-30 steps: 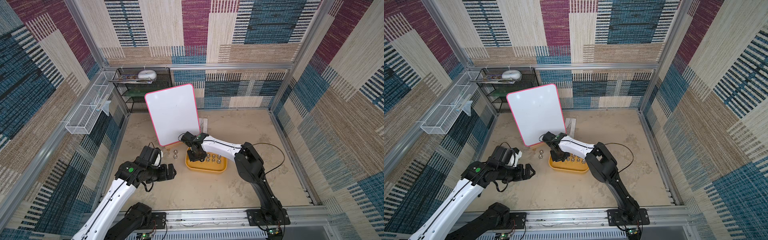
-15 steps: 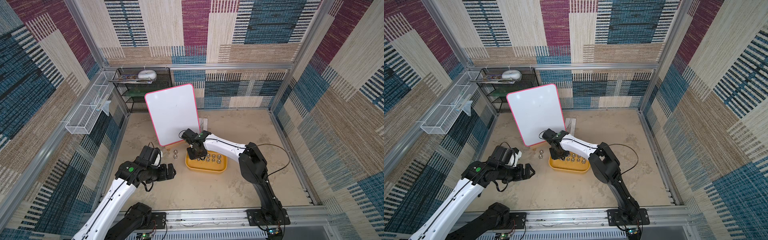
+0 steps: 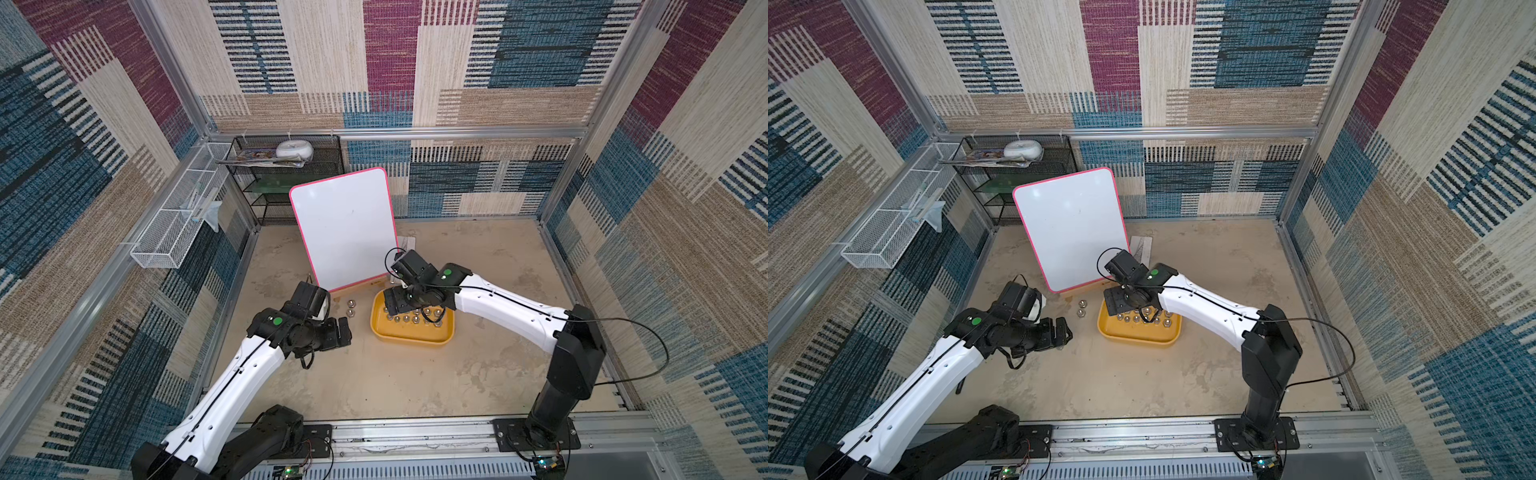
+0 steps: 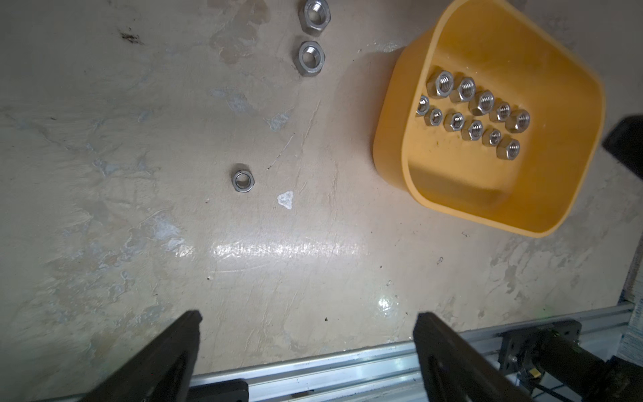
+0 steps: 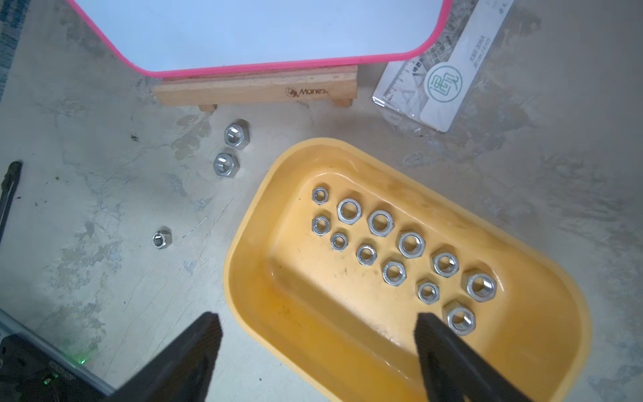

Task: Put the nuts on the desktop into the storage box
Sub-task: Place the nut in the storage box, then pick up the nut from the center of the board.

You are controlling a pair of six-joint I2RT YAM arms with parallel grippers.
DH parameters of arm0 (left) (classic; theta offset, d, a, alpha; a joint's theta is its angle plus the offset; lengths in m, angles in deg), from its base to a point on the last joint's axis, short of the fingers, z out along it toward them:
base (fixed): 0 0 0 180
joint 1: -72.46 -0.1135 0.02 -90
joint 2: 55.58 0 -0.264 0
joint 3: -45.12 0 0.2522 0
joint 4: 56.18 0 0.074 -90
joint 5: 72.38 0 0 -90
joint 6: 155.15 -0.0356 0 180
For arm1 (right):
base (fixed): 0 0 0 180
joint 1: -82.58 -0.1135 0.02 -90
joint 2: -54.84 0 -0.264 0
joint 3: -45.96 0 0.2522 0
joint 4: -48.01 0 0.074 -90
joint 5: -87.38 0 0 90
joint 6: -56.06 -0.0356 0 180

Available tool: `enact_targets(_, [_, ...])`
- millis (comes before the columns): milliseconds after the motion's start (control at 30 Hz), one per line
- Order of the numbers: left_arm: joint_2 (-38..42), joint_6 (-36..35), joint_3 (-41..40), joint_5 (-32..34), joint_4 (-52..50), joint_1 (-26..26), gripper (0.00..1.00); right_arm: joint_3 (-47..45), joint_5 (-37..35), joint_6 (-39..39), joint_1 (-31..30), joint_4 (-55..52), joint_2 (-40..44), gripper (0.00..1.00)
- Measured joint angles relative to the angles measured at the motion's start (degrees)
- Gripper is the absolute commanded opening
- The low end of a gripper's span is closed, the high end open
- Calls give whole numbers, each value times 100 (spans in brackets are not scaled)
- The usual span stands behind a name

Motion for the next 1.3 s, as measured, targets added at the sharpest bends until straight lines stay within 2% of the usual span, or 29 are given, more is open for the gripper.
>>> enact_targets(100, [-146, 157, 0, 170, 48, -13, 99, -426, 168, 286, 0, 457, 466, 99])
enact_targets(267, [-398, 428, -107, 428, 98, -39, 89, -866, 527, 796, -4, 903, 852, 99])
enact_targets(467, [-734, 811, -225, 647, 138, -66, 73, -1458, 1021, 1272, -4, 1379, 1384, 99])
enact_targets(567, [-953, 953, -267, 752, 142, -68, 69, -1818, 1178, 1440, -4, 1696, 1749, 99])
enact_targets(733, [-1318, 1191, -361, 874, 273, -68, 57, -1934, 1303, 1637, -4, 1908, 1921, 99])
enact_targets(1300, [-2337, 1357, -450, 933, 927, -68, 54, -2275, 1082, 1733, -9, 1880, 2306, 99])
